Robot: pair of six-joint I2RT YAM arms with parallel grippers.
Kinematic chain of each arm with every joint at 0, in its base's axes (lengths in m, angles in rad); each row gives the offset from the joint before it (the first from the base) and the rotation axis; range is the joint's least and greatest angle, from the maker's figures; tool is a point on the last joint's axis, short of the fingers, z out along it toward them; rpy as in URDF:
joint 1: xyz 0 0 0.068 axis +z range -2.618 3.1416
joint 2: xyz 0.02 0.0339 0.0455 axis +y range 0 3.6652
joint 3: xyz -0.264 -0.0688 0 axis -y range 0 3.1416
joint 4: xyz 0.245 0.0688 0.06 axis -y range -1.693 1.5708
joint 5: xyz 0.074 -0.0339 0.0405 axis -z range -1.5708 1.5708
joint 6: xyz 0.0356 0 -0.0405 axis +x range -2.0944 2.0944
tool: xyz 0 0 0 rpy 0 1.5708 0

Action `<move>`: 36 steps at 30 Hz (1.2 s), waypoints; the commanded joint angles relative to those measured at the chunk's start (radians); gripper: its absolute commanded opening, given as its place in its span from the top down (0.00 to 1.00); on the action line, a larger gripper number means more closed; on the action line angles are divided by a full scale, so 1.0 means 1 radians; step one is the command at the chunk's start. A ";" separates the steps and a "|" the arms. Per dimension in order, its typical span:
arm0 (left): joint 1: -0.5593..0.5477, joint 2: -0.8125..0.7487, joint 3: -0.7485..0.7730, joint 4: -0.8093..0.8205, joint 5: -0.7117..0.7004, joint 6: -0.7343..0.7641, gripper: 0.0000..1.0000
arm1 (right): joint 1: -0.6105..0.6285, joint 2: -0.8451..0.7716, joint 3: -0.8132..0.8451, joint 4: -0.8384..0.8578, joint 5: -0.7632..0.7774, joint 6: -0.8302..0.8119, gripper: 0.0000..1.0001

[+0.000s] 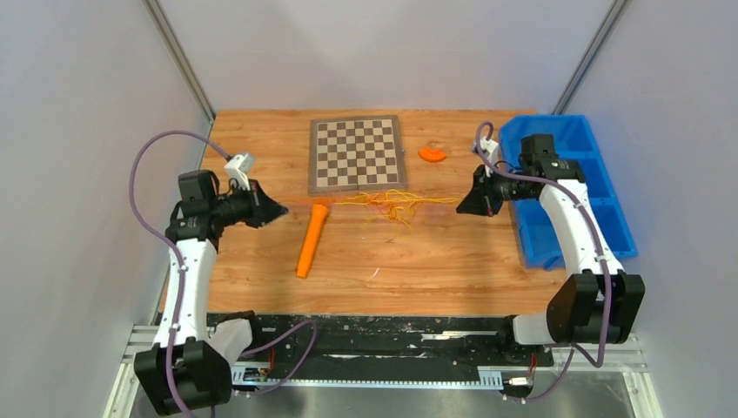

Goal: Untangle the cables

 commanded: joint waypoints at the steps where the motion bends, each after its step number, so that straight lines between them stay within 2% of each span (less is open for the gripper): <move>1: 0.146 0.067 0.107 -0.076 -0.018 0.074 1.00 | -0.142 -0.001 0.026 -0.064 0.024 -0.126 1.00; 5: 0.202 0.082 0.144 -0.123 -0.038 0.161 1.00 | -0.253 0.023 0.047 -0.085 0.015 -0.165 1.00; 12: 0.275 0.118 0.208 -0.097 -0.102 0.125 1.00 | -0.429 0.096 0.101 -0.083 0.013 -0.171 1.00; 15: 0.303 0.139 0.221 -0.080 -0.126 0.114 1.00 | -0.468 0.125 0.121 -0.085 0.012 -0.168 1.00; 18: 0.290 0.157 0.236 -0.078 -0.032 0.109 1.00 | -0.469 0.123 0.122 -0.081 -0.002 -0.159 1.00; 19: 0.271 0.157 0.240 -0.083 -0.012 0.111 1.00 | -0.467 0.123 0.125 -0.080 -0.019 -0.147 1.00; 21: 0.162 0.144 0.268 -0.120 0.009 0.151 1.00 | -0.452 0.127 0.139 -0.087 -0.064 -0.127 1.00; 22: 0.061 0.137 0.270 -0.128 0.002 0.161 1.00 | -0.437 0.129 0.144 -0.096 -0.087 -0.122 1.00; 26: -0.174 0.119 0.228 -0.048 0.007 0.111 1.00 | -0.345 0.122 0.178 -0.113 -0.155 -0.076 1.00; 30: -0.351 0.164 0.196 -0.071 -0.071 0.214 1.00 | -0.231 0.100 0.222 -0.104 -0.198 -0.008 1.00; 31: -0.367 0.179 0.176 -0.071 -0.078 0.225 0.90 | -0.198 0.098 0.235 -0.101 -0.206 0.011 1.00; 32: -0.386 0.189 0.168 -0.075 -0.080 0.250 0.75 | -0.164 0.096 0.247 -0.099 -0.209 0.026 1.00; 33: -0.392 0.207 0.159 -0.078 -0.083 0.259 0.46 | -0.121 0.094 0.257 -0.097 -0.211 0.045 1.00; 34: -0.395 0.213 0.158 -0.078 -0.087 0.270 0.34 | -0.090 0.092 0.268 -0.093 -0.210 0.060 1.00; 35: -0.397 0.216 0.161 -0.070 -0.095 0.273 0.12 | -0.059 0.089 0.278 -0.090 -0.209 0.074 1.00; 36: -0.398 0.214 0.161 -0.059 -0.098 0.278 0.06 | -0.036 0.085 0.287 -0.086 -0.210 0.090 1.00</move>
